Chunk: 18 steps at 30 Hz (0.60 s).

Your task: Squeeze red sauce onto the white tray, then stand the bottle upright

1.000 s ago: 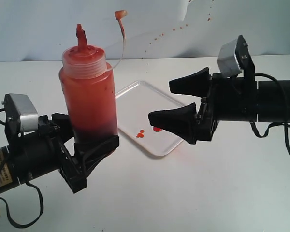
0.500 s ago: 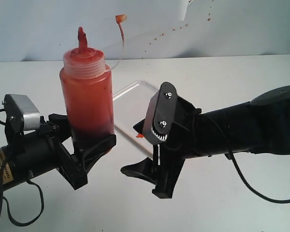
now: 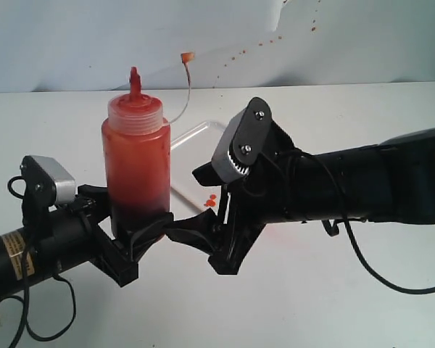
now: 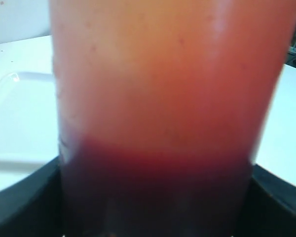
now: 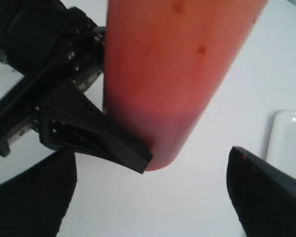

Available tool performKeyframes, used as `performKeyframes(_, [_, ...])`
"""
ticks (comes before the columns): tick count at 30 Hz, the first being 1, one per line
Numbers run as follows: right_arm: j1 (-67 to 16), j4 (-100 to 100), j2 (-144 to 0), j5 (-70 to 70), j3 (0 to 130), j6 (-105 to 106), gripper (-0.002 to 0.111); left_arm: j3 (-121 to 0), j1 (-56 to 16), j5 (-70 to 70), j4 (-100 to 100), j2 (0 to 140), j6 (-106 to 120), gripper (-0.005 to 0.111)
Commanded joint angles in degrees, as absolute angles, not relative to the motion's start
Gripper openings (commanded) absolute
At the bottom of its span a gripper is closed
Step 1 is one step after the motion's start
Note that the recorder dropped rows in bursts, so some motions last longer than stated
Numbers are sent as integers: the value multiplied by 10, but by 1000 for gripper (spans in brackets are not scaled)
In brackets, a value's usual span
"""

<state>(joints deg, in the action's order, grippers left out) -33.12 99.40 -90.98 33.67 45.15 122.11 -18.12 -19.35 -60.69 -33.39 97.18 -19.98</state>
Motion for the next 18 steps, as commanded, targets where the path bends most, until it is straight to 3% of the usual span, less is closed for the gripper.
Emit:
performKeyframes(1, [-332, 999, -911, 357, 473, 1228, 76, -183, -193, -686, -325, 1007, -166, 0])
performKeyframes(18, [-337, 999, -1001, 415, 556, 1185, 75, -183, -193, -700, -337, 1021, -130, 0])
